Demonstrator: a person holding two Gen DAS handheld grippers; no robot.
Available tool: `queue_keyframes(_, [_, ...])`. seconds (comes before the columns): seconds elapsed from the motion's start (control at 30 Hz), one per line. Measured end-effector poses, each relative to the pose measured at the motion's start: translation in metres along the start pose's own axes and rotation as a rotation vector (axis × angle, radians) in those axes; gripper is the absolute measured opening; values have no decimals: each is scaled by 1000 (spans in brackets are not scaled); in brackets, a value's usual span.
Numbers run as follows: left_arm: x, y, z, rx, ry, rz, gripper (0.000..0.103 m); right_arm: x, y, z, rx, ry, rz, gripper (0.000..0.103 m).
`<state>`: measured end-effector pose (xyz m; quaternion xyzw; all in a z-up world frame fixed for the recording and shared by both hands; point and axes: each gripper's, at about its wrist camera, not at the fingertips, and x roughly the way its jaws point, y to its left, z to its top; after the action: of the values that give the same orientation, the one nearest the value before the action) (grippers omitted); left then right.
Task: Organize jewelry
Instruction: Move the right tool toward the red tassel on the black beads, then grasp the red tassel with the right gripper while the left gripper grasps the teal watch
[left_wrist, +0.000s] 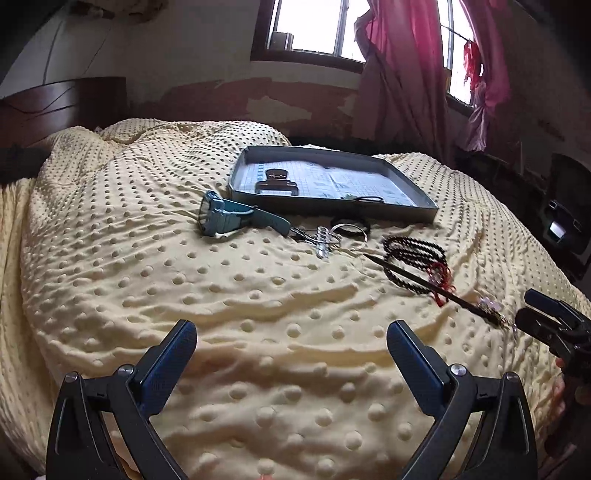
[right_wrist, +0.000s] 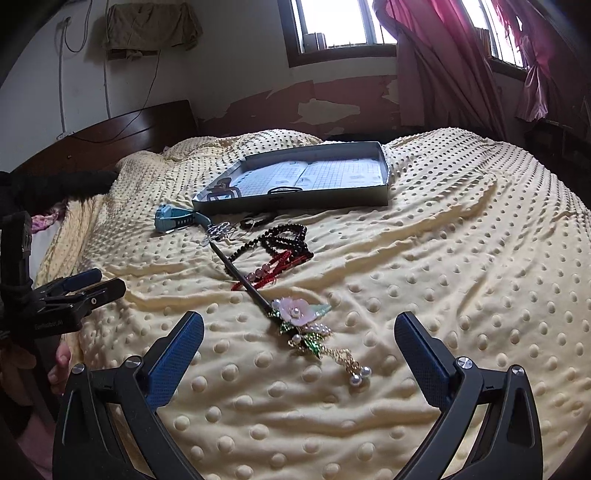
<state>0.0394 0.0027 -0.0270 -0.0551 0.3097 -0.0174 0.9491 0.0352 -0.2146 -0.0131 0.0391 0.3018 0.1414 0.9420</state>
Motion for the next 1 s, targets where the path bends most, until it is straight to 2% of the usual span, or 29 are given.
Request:
queue_keyframes(0.1, [4, 8, 10, -12, -21, 22, 103, 5, 2, 5, 3, 3, 21, 98])
queue_keyframes(0.17, [7, 14, 20, -16, -36, 31, 103, 11, 3, 9, 6, 8, 31, 87])
queue_keyframes(0.3, [17, 27, 36, -42, -40, 34, 103, 25, 8, 15, 18, 30, 46, 75])
queue_keyframes(0.37, [26, 33, 42, -62, -27, 24, 98, 35, 13, 19, 26, 44, 48, 59])
queue_keyframes(0.47, [40, 38, 49, -71, -3, 29, 91, 49, 20, 23, 52, 68, 33, 46])
queue_keyframes(0.57, [52, 40, 56, -65, 11, 34, 89, 66, 28, 26, 77, 100, -4, 33])
queue_keyframes(0.77, [68, 51, 72, -75, 14, 53, 88, 87, 35, 26, 134, 133, -58, 23])
queue_keyframes(0.9, [80, 68, 82, -139, 25, 44, 87, 96, 37, 27, 169, 136, -54, 15])
queue_keyframes(1.0, [89, 76, 88, -171, 39, 37, 82, 102, 42, 29, 161, 136, -44, 9])
